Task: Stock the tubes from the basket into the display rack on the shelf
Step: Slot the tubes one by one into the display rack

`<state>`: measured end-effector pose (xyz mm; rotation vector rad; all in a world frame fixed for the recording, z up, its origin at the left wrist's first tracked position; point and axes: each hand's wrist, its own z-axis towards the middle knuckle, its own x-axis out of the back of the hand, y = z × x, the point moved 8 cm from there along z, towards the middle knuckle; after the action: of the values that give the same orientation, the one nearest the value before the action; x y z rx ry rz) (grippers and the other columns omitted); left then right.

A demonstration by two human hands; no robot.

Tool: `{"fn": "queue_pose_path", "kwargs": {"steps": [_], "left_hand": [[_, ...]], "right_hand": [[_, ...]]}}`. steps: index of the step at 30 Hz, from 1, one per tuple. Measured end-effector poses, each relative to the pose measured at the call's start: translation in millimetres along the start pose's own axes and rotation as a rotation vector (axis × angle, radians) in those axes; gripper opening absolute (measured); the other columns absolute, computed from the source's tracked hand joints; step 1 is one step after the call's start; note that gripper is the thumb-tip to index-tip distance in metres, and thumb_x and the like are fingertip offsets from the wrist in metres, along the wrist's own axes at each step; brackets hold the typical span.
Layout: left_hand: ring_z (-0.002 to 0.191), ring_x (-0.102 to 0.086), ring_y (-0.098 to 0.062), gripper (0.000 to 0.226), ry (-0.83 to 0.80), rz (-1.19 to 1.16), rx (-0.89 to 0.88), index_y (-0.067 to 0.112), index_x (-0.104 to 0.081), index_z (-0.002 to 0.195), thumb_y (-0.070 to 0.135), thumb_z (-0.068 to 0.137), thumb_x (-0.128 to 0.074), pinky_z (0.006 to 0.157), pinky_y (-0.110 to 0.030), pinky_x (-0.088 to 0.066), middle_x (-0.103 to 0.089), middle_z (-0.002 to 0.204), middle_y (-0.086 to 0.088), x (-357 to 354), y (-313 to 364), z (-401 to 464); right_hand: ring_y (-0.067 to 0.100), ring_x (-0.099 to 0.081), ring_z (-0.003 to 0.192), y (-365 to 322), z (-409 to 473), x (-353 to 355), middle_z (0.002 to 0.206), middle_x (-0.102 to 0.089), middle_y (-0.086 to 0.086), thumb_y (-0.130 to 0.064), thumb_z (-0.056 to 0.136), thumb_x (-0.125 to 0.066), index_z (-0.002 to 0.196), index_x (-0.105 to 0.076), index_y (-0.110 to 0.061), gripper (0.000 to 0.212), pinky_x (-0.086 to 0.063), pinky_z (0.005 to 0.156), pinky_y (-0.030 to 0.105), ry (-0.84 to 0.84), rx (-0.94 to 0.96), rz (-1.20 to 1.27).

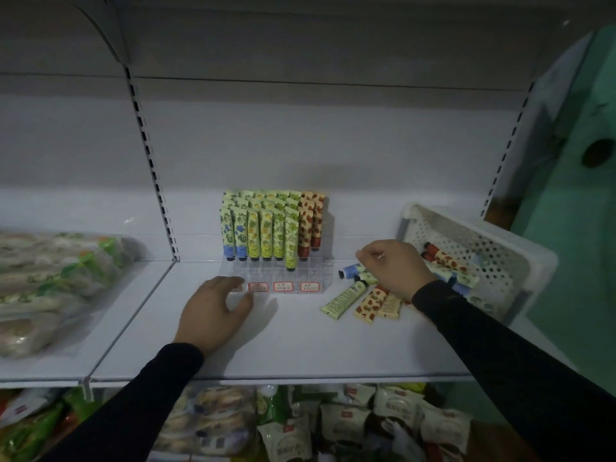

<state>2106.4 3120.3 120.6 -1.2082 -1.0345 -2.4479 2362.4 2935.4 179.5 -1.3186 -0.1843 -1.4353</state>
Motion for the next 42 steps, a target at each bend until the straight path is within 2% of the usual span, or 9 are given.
{"fn": "queue_pose_path", "kwargs": {"steps": [3,8,12,15,19,23,30,37,42], "left_hand": [[0.112,-0.06,-0.021,0.063,-0.101,-0.01,-0.15,0.015,-0.067,0.124,0.057,0.085,-0.042,0.093,-0.026,-0.04,-0.067,0.125,-0.003,-21.5,53.3,-4.3],[0.118,-0.055,-0.024,0.053,-0.259,0.006,-0.323,0.017,-0.057,0.135,0.048,0.094,-0.049,0.097,-0.031,-0.042,-0.061,0.131,-0.005,-73.3,117.8,-4.6],[0.111,-0.055,-0.031,0.042,-0.329,0.069,-0.339,0.013,-0.057,0.129,0.037,0.095,-0.055,0.089,-0.033,-0.043,-0.06,0.119,-0.011,-103.7,143.3,1.5],[0.105,-0.054,-0.035,0.036,-0.387,0.107,-0.315,0.013,-0.054,0.125,0.032,0.094,-0.053,0.082,-0.034,-0.042,-0.057,0.112,-0.015,-122.6,152.8,3.2],[0.108,-0.052,-0.037,0.043,-0.408,0.202,-0.272,0.014,-0.046,0.137,0.017,0.095,-0.046,0.084,-0.041,-0.044,-0.055,0.117,-0.017,-138.1,156.2,7.2],[0.107,-0.054,-0.036,0.045,-0.398,0.243,-0.264,0.014,-0.044,0.139,0.013,0.093,-0.045,0.082,-0.04,-0.043,-0.057,0.116,-0.017,-141.3,154.4,12.8],[0.109,-0.054,-0.036,0.043,-0.488,0.26,-0.219,0.011,-0.043,0.133,0.017,0.091,-0.05,0.08,-0.037,-0.041,-0.054,0.119,-0.018,-134.6,155.6,12.4],[0.108,-0.056,-0.033,0.04,-0.492,0.325,-0.232,0.01,-0.044,0.13,0.022,0.093,-0.053,0.074,-0.031,-0.037,-0.056,0.117,-0.014,-125.9,158.1,7.0],[0.107,-0.058,-0.031,0.037,-0.494,0.378,-0.261,0.008,-0.044,0.13,0.017,0.095,-0.049,0.074,-0.031,-0.038,-0.059,0.118,-0.014,-120.9,163.2,5.1]], "right_hand": [[0.012,-0.063,0.09,10.8,-16.2,-3.9,0.101,-0.071,-0.003,-0.033,0.096,-0.055,0.102,-0.074,-0.016,0.026,-0.047,0.08,0.024,-0.035,-0.006,-0.017],[0.018,-0.054,0.067,26.9,-35.1,-12.2,0.068,-0.057,0.002,-0.032,0.096,-0.054,0.07,-0.06,-0.018,0.031,-0.042,0.062,0.032,-0.137,0.039,-0.124],[0.023,-0.06,0.092,40.5,-38.9,11.1,0.1,-0.065,0.008,-0.028,0.096,-0.056,0.102,-0.073,-0.013,0.023,-0.047,0.083,0.03,0.003,0.031,-0.108],[0.027,-0.055,0.113,59.4,-34.8,25.8,0.123,-0.059,0.013,-0.029,0.097,-0.054,0.122,-0.065,-0.009,0.034,-0.043,0.095,0.031,0.08,-0.07,-0.196],[0.033,-0.049,0.118,101.5,-33.5,21.2,0.132,-0.048,0.016,-0.043,0.093,-0.049,0.13,-0.053,-0.013,0.048,-0.045,0.097,0.04,-0.059,-0.317,-0.445],[0.036,-0.049,0.122,122.4,-37.6,11.8,0.145,-0.033,0.02,-0.053,0.09,-0.05,0.141,-0.042,-0.018,0.062,-0.046,0.1,0.04,-0.203,-0.44,-0.5],[0.034,-0.051,0.117,124.4,-31.8,18.8,0.137,-0.038,0.021,-0.055,0.089,-0.053,0.128,-0.052,-0.015,0.056,-0.044,0.097,0.036,-0.209,-0.442,-0.55],[0.031,-0.056,0.11,118.9,-29.0,16.7,0.136,-0.037,0.023,-0.036,0.099,-0.042,0.125,-0.052,-0.01,0.038,-0.046,0.096,0.036,-0.178,-0.415,-0.539],[0.03,-0.055,0.114,117.1,-30.4,19.1,0.138,-0.038,0.02,-0.025,0.094,-0.05,0.127,-0.049,-0.009,0.037,-0.046,0.095,0.034,-0.177,-0.406,-0.547]]}}
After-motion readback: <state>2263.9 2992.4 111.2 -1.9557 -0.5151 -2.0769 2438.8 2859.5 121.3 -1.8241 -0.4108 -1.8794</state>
